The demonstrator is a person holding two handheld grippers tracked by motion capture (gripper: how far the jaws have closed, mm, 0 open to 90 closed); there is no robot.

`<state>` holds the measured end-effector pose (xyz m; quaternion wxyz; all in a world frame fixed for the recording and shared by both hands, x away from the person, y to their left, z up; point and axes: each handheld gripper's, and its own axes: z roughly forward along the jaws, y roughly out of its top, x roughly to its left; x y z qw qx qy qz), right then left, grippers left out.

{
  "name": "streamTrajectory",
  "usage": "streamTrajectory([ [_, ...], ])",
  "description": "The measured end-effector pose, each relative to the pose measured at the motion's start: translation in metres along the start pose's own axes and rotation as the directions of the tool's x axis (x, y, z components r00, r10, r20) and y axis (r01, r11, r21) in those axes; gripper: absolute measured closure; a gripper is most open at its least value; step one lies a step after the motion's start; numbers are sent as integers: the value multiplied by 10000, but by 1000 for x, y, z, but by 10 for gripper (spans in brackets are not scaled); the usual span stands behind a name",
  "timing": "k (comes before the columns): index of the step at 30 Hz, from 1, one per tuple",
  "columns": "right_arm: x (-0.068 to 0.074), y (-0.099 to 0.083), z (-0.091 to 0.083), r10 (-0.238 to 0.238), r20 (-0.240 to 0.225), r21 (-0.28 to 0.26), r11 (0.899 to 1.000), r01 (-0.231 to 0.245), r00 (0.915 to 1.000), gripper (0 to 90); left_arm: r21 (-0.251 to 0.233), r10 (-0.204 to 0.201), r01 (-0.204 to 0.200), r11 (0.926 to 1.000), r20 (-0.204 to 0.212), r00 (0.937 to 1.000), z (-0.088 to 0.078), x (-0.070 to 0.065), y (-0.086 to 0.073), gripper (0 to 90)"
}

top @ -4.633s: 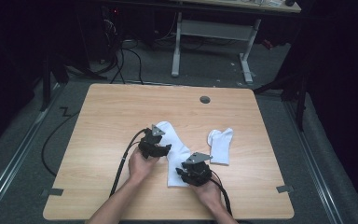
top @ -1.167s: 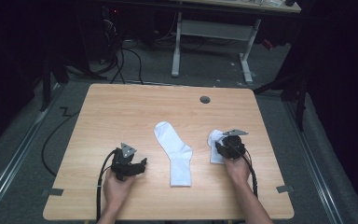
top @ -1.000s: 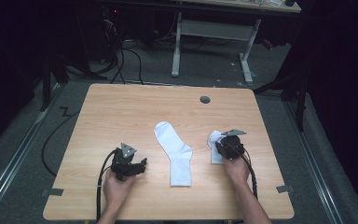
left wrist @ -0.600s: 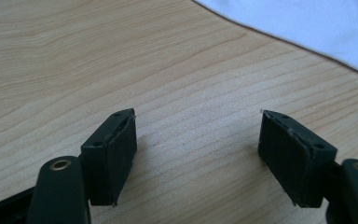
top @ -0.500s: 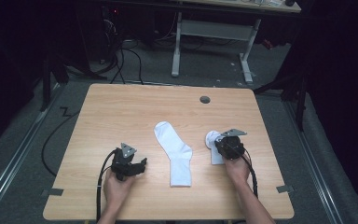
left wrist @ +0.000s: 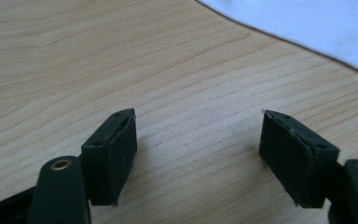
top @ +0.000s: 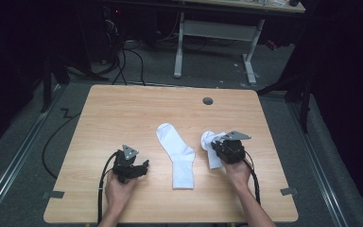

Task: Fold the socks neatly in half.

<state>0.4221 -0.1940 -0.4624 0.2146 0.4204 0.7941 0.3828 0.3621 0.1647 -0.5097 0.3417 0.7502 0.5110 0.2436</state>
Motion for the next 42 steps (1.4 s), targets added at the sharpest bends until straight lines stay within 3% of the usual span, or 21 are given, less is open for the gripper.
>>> streamTrajectory([
  [9, 26, 11, -1, -236, -687, -105, 9997, 229, 9974, 793, -9, -24, 24, 10000, -9, 10000, 0, 0, 0, 280],
  [24, 68, 21, 19, -281, -1572, -26, 9996, 280, 9872, 792, 12, -24, 24, 10000, -3, 10000, 0, 0, 0, 277],
  [35, 87, 21, 40, -442, -1671, 306, 9983, 500, 9849, 790, 8, -1, 1, 10000, 21, 10000, 0, -1, 1, 284],
  [42, 91, 15, 48, -490, -1543, 502, 9971, 574, 9868, 785, -92, 43, -41, 9999, 172, 9998, 1, -2, 2, 372],
])
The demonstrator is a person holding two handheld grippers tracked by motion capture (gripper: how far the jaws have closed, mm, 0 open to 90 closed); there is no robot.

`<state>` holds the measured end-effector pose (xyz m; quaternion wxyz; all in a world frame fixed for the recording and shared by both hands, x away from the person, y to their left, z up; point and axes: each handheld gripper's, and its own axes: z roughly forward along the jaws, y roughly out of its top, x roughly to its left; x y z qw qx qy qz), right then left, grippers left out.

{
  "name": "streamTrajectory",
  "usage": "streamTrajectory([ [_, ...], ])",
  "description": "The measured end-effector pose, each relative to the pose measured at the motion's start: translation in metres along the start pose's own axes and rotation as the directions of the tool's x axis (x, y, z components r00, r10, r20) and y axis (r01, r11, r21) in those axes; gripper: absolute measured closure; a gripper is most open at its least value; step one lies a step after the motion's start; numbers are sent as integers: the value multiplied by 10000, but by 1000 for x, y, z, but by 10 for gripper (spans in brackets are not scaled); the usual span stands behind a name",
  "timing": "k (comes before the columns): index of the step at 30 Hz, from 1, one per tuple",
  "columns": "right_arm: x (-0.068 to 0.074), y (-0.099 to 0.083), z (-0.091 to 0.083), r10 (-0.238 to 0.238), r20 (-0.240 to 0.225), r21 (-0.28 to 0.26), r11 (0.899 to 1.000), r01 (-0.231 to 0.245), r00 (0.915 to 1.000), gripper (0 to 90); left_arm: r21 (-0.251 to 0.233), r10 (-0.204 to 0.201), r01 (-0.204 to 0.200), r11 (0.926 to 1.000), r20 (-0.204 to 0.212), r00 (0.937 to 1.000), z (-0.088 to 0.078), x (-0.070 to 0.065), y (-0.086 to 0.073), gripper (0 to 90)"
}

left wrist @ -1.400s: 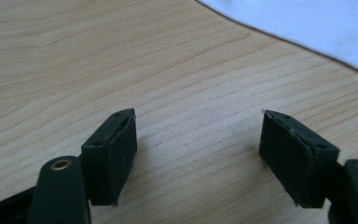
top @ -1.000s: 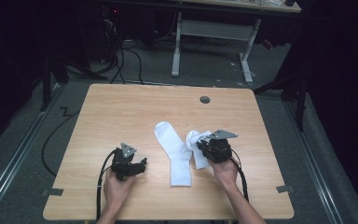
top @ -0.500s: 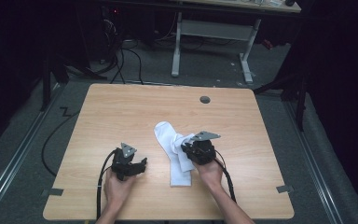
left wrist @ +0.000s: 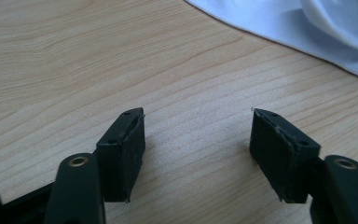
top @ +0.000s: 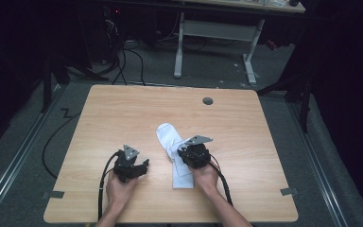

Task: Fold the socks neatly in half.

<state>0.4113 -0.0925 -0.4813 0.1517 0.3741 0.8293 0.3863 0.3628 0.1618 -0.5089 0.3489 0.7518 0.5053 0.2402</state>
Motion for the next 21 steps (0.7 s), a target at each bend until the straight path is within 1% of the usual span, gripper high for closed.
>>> streamTrajectory([
  [1, 0, -1, 1, -32, 30, 20, 10000, 32, 10000, 783, 17, 3, -3, 10000, 99, 10000, 1, 0, 1, 374],
  [4, 0, -4, 4, -104, 95, 165, 9998, 103, 9999, 776, 163, 318, -322, 9994, 208, 9993, 4, -8, 6, 368],
  [5, 0, -5, 5, -66, 105, 196, 9998, 64, 9999, 771, 212, 364, -371, 9991, 317, 9988, 5, -10, 9, 367],
  [7, 0, -6, 6, -173, 95, 188, 9997, 172, 9998, 760, 234, 387, -400, 9989, 519, 9979, 7, -13, 15, 364],
  [9, 1, -7, 6, -251, 108, 212, 9995, 249, 9996, 743, 146, 369, -380, 9992, 649, 9972, 9, -16, 21, 370],
  [12, 2, -8, 6, -276, 67, 230, 9994, 274, 9996, 699, 108, 483, -495, 9987, 924, 9945, 11, -20, 34, 377],
  [13, 2, -8, 5, -253, 64, 197, 9995, 252, 9997, 680, 134, 471, -488, 9987, 1063, 9932, 11, -20, 38, 380],
  [14, 2, -8, 4, -289, 64, 168, 9994, 288, 9996, 663, 3, 373, -376, 9993, 1209, 9920, 11, -20, 41, 382],
  [15, 2, -9, 2, -321, 65, 81, 9995, 320, 9995, 649, -10, 305, -306, 9995, 1355, 9903, 11, -20, 44, 396],
  [17, 4, -9, -2, -333, 75, -38, 9994, 334, 9994, 625, 35, 356, -365, 9993, 1424, 9892, 12, -22, 51, 394],
  [18, 5, -10, -4, -417, 90, -114, 9991, 418, 9991, 614, -21, 343, -344, 9994, 1467, 9886, 12, -23, 53, 395],
  [20, 6, -11, -9, -407, 122, -172, 9990, 409, 9991, 603, 76, 376, -392, 9992, 1564, 9870, 15, -25, 59, 400],
  [21, 6, -12, -10, -520, 116, -255, 9983, 523, 9986, 600, 111, 406, -430, 9990, 1598, 9863, 17, -27, 61, 400],
])
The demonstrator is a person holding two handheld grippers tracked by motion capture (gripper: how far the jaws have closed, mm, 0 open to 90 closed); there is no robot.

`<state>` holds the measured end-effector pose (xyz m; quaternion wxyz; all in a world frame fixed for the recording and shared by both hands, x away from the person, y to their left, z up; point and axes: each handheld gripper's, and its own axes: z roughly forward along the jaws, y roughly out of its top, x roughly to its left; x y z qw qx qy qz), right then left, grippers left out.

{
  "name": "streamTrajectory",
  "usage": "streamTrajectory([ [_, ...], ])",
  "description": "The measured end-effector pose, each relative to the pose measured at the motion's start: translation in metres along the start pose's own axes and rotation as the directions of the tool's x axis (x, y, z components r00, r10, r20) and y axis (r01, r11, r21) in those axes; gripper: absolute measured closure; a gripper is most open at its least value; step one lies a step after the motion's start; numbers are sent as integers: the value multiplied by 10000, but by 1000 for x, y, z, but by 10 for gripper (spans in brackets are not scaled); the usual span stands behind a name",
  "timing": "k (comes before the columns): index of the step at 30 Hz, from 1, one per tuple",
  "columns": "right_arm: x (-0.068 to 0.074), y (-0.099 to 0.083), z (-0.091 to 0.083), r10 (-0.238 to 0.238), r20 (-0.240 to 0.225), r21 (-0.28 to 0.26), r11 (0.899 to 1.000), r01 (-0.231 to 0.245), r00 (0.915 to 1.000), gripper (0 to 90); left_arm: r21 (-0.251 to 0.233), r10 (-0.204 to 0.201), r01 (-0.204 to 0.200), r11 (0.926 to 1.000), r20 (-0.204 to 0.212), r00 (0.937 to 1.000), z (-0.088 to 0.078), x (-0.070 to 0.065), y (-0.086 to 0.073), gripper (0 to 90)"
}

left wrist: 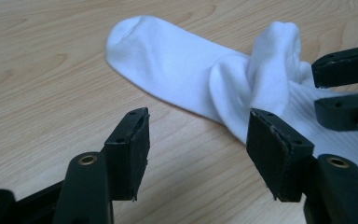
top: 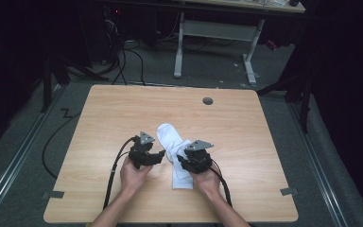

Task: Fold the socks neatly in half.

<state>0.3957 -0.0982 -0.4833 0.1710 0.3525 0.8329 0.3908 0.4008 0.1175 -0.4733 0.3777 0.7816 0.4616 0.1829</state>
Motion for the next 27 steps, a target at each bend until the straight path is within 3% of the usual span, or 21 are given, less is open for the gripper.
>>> streamTrajectory([
  [8, 1, -7, -13, -87, 8, -71, 9999, 87, 10000, 598, 696, 26, -43, 9976, 245, 9997, 20, -2, 13, 449],
  [16, -2, -20, -4, 37, -33, 366, 9993, -36, 10000, 606, 901, 71, -106, 9959, 391, 9992, 31, -6, 14, 507],
  [18, -3, -24, 1, -36, -70, 590, 9983, 40, 10000, 620, 925, 93, -132, 9956, 428, 9990, 33, -7, 14, 524],
  [21, -5, -26, 1, 167, -304, 493, 9987, -152, 9994, 671, 1016, 87, -136, 9947, 483, 9988, 37, -7, 14, 558],
  [27, -5, -25, 0, -45, -365, 646, 9979, 69, 9993, 746, 1096, 240, -311, 9935, 652, 9976, 42, -10, 15, 665],
])
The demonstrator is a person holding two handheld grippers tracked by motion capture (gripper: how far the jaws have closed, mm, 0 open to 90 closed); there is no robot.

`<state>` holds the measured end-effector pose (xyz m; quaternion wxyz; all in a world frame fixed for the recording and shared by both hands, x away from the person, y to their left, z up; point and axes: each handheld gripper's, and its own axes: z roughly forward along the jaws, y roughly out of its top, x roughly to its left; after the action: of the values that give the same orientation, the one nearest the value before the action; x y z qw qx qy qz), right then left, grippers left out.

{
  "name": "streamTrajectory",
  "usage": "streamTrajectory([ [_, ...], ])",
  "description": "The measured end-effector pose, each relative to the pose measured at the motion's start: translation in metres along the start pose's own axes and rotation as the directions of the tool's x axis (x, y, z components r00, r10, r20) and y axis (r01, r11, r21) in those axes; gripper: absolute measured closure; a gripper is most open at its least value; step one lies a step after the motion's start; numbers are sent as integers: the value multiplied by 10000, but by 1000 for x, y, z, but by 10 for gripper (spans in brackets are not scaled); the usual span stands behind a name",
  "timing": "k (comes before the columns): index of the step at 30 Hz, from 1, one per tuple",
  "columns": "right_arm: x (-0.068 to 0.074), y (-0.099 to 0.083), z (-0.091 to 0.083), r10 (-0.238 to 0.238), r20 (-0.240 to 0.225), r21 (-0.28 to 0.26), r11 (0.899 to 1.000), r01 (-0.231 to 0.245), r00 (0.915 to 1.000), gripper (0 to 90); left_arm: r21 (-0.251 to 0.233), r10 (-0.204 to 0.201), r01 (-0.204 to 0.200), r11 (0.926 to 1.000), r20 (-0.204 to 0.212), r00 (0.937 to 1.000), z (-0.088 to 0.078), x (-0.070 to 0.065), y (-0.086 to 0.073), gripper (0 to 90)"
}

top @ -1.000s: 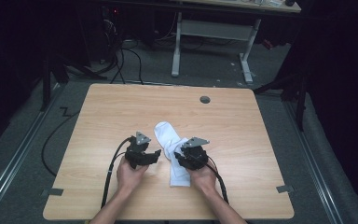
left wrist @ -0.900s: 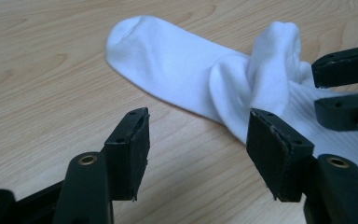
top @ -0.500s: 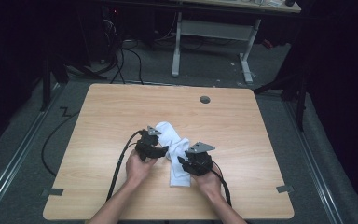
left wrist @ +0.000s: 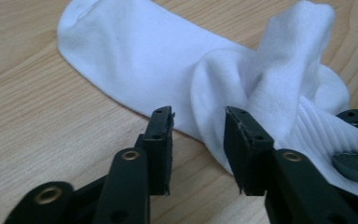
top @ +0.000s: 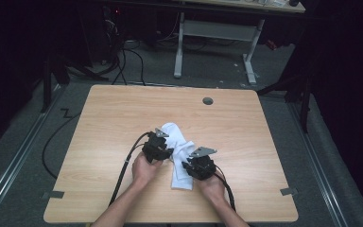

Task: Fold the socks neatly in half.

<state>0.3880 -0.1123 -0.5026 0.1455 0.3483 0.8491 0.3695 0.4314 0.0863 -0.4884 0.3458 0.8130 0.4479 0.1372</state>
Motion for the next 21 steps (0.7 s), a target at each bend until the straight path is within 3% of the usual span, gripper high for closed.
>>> streamTrajectory([
  [7, 2, 1, -2, -280, 95, 91, 9996, 280, 9996, 791, 193, 196, -201, 9996, 238, 9995, 2, -2, -1, 875],
  [16, -3, -2, -8, -439, 84, 315, 9985, 436, 9990, 766, 459, 384, -411, 9981, 574, 9976, -3, -7, -1, 890],
  [21, -5, -3, -11, -358, 25, 240, 9991, 358, 9994, 749, 95, 155, -161, 9998, 681, 9976, -9, -5, 2, 891],
])
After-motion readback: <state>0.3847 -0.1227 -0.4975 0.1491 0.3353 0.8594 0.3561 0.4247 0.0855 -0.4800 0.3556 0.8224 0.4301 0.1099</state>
